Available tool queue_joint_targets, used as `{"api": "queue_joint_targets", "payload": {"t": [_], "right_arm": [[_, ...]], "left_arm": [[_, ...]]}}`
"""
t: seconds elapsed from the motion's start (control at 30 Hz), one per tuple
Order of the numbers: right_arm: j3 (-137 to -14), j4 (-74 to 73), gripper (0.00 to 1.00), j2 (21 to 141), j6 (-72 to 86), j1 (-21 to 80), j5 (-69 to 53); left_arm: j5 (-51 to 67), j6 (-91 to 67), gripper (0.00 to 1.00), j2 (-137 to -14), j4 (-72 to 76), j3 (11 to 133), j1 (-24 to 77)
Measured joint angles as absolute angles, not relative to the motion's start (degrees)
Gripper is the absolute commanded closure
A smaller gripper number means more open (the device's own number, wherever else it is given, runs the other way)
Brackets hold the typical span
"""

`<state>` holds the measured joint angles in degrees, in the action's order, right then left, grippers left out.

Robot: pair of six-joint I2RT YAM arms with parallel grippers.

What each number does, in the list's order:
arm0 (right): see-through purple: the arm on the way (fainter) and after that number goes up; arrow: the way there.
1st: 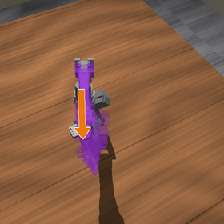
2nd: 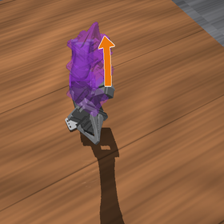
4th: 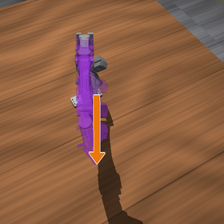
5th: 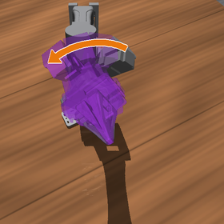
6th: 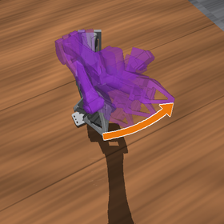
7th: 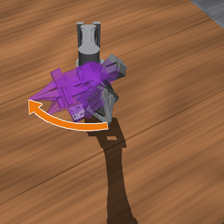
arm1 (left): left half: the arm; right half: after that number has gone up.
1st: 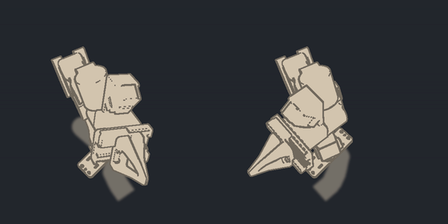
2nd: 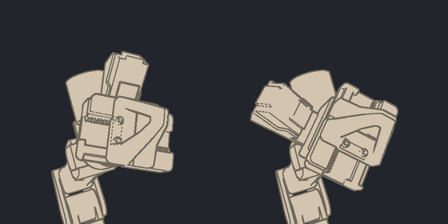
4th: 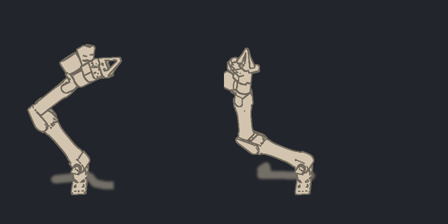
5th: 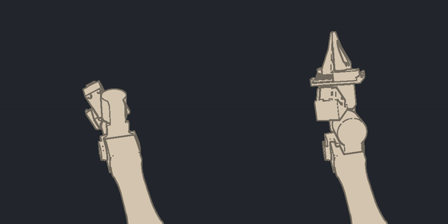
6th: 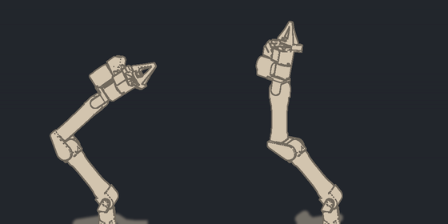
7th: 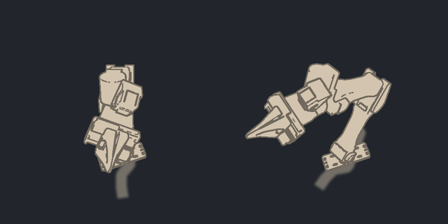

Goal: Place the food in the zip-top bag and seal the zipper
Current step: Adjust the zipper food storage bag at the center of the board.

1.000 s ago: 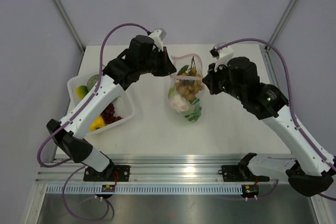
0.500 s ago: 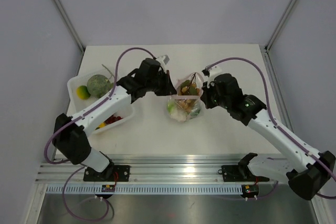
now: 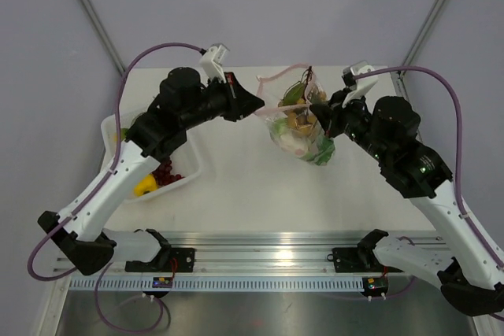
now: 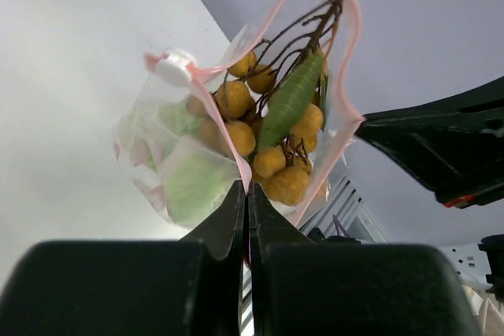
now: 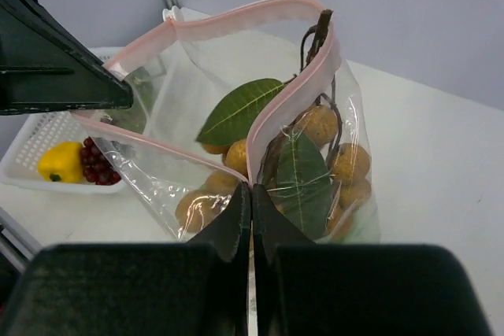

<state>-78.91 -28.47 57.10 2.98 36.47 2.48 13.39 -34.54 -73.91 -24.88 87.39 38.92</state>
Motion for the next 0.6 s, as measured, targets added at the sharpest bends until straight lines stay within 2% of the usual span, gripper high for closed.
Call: {"api": "queue_joint_targets", "payload": {"t": [0.23,0.33,0.6], "right_arm": [[-67.3,-30.5,1.00,61.0,3.3,36.2,5.3],[-67.5,-32.2,1.00,61.9,3.2,36.2,5.0],[-72.1,-30.7,1.00,60.3,3.2,36.2,1.0]], "left_arm": [[13.3,-34.5,1.00,-79.9,-28.1,79.6,38.6],[13.2,-34.4,1.00,-80.9,-30.3,79.2,38.5],[12.1,-34.3,1.00,-73.7,-30.0,79.0,38.5]]}}
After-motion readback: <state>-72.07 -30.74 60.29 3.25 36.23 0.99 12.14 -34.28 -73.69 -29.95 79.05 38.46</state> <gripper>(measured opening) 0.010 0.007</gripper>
